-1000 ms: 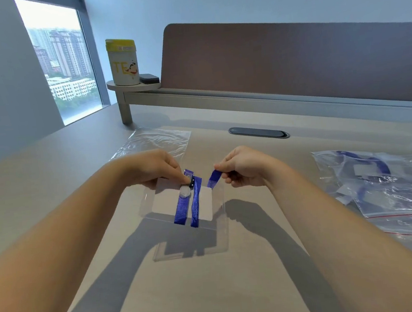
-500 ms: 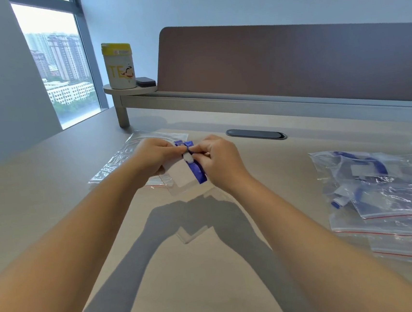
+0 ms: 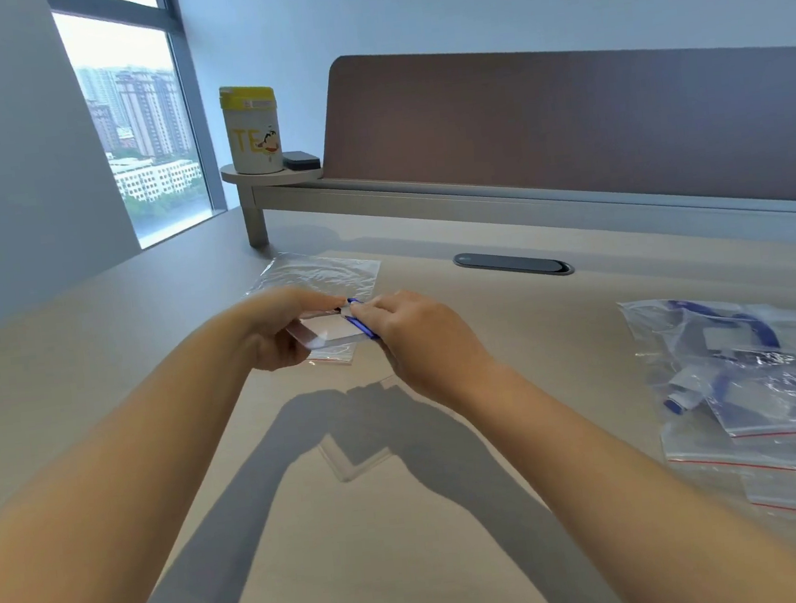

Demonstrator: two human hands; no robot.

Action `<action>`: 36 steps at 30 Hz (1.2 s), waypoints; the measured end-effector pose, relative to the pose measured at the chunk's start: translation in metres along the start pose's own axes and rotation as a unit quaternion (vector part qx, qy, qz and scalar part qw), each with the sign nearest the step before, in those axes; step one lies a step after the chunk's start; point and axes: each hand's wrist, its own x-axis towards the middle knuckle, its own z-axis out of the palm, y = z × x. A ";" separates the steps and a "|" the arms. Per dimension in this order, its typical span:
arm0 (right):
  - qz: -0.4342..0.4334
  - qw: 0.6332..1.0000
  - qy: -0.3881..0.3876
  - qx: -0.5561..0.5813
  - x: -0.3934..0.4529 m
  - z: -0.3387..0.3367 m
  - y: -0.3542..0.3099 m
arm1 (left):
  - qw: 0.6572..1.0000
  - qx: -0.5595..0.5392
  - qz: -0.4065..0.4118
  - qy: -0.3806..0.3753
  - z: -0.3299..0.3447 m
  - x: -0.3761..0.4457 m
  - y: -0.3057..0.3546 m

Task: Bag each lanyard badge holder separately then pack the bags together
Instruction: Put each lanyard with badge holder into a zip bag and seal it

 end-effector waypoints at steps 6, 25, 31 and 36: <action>0.038 0.990 0.082 0.105 0.009 0.019 0.010 | 0.999 0.021 0.041 -0.001 -0.023 0.003 -0.003; 0.213 0.904 0.122 0.349 0.047 0.070 0.007 | 0.793 0.520 0.195 0.250 -0.095 0.080 -0.067; 0.225 0.839 0.180 0.461 0.059 0.040 -0.009 | 0.836 0.452 0.222 0.218 -0.083 0.071 -0.045; 0.177 0.832 0.186 0.491 0.064 0.009 -0.019 | 0.865 0.395 0.252 0.181 -0.067 0.048 -0.021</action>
